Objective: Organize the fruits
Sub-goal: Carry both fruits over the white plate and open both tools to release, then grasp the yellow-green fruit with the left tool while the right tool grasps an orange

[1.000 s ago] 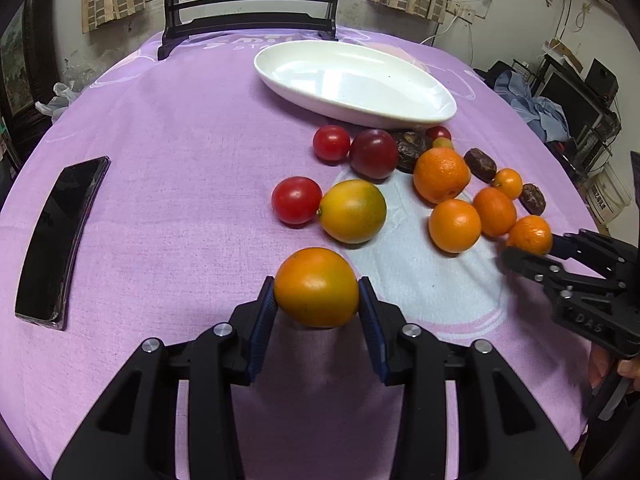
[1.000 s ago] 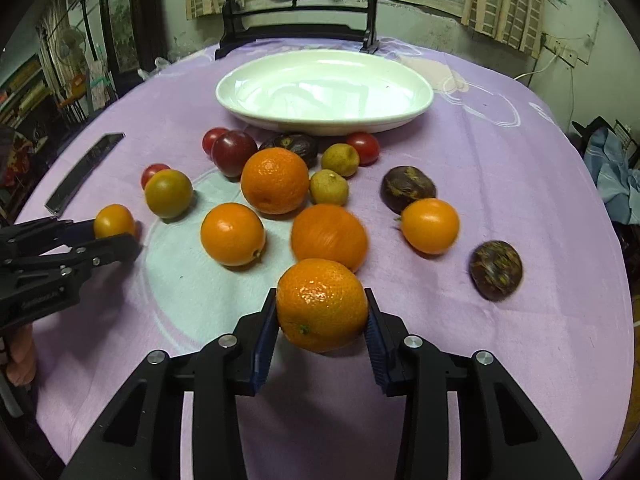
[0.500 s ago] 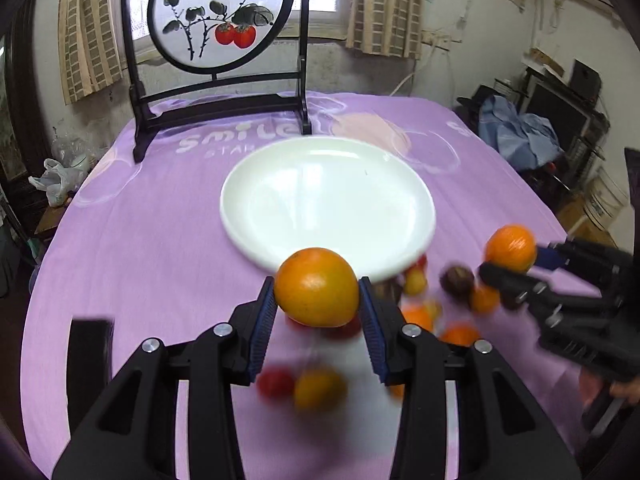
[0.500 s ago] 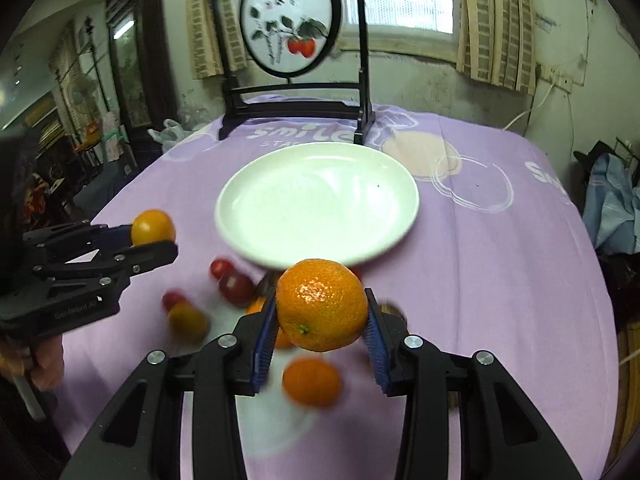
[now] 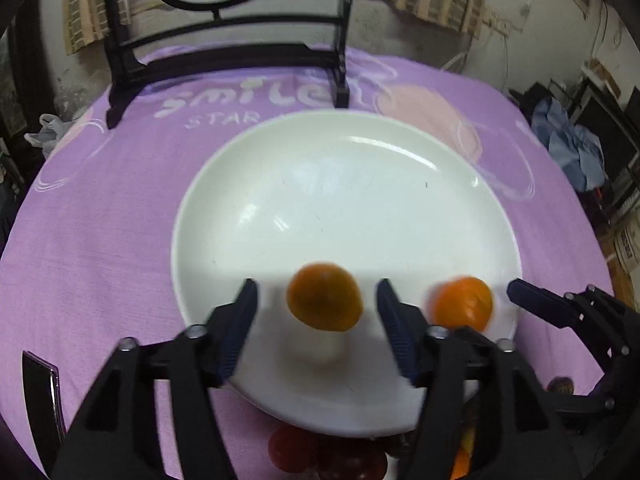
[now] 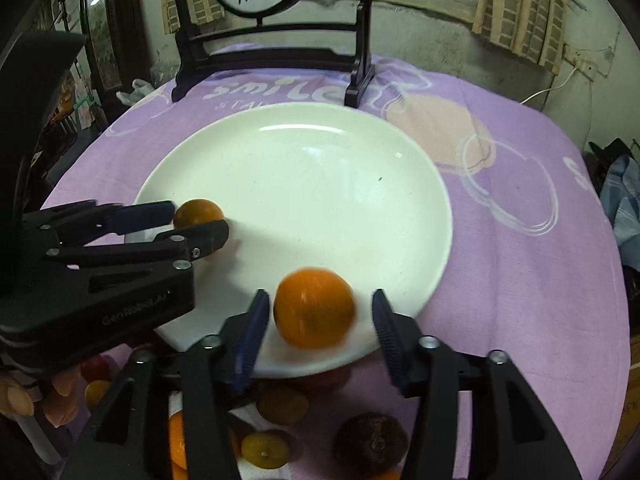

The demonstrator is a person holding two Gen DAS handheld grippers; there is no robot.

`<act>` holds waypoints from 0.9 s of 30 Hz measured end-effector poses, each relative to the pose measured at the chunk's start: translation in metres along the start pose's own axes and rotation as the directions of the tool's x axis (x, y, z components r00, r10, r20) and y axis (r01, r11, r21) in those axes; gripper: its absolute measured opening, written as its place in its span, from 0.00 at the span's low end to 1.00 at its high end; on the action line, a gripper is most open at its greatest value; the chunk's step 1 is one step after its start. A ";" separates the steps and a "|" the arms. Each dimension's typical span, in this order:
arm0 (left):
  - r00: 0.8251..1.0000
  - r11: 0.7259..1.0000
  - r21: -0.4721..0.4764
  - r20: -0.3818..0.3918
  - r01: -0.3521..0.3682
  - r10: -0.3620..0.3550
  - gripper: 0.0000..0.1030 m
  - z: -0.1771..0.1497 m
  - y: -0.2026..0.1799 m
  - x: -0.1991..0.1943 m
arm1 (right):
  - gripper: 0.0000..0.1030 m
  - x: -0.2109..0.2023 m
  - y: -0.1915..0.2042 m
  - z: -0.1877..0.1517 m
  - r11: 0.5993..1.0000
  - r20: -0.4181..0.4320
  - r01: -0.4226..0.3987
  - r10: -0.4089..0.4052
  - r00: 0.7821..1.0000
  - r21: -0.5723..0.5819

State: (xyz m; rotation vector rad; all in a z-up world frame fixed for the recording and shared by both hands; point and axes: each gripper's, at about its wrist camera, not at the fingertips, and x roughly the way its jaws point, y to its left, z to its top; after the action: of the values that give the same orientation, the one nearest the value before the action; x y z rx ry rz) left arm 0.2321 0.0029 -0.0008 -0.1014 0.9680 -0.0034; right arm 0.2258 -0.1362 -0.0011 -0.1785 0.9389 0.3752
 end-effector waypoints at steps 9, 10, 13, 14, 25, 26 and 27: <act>0.989 0.993 0.044 0.103 -0.108 0.103 0.88 -0.039 0.017 -0.056 | 0.58 -0.046 -0.020 -0.046 0.998 0.031 -0.044 0.043 0.999 0.039; 0.990 0.993 0.040 0.097 -0.107 0.103 0.89 -0.047 0.020 -0.059 | 0.58 -0.052 -0.021 -0.055 0.998 0.030 -0.046 0.044 0.999 0.041; 0.991 0.994 0.005 0.078 -0.106 0.106 0.90 -0.069 0.034 -0.066 | 0.61 -0.063 -0.022 -0.075 0.998 0.027 -0.041 0.040 0.999 0.046; 0.992 0.994 -0.010 0.073 -0.107 0.108 0.90 -0.076 0.040 -0.070 | 0.62 -0.068 -0.021 -0.082 0.999 0.029 -0.032 0.031 0.999 0.043; 0.994 0.995 -0.056 0.067 -0.079 0.083 0.92 -0.129 0.062 -0.083 | 0.68 -0.083 0.011 -0.146 0.999 -0.022 -0.009 0.008 1.000 -0.048; 0.995 0.996 -0.056 0.071 -0.071 0.075 0.92 -0.129 0.062 -0.083 | 0.68 -0.080 0.015 -0.148 0.998 -0.034 -0.008 0.006 0.999 -0.055; 0.995 0.996 -0.053 0.073 -0.067 0.071 0.92 -0.128 0.062 -0.083 | 0.68 -0.077 0.017 -0.149 0.998 -0.044 -0.005 0.003 0.999 -0.060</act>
State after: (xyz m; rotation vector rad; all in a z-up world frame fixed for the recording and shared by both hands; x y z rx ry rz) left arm 0.0769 0.0576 -0.0098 -0.1136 0.8965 0.0881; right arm 0.0662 -0.1848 -0.0248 -0.2402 0.9718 0.4046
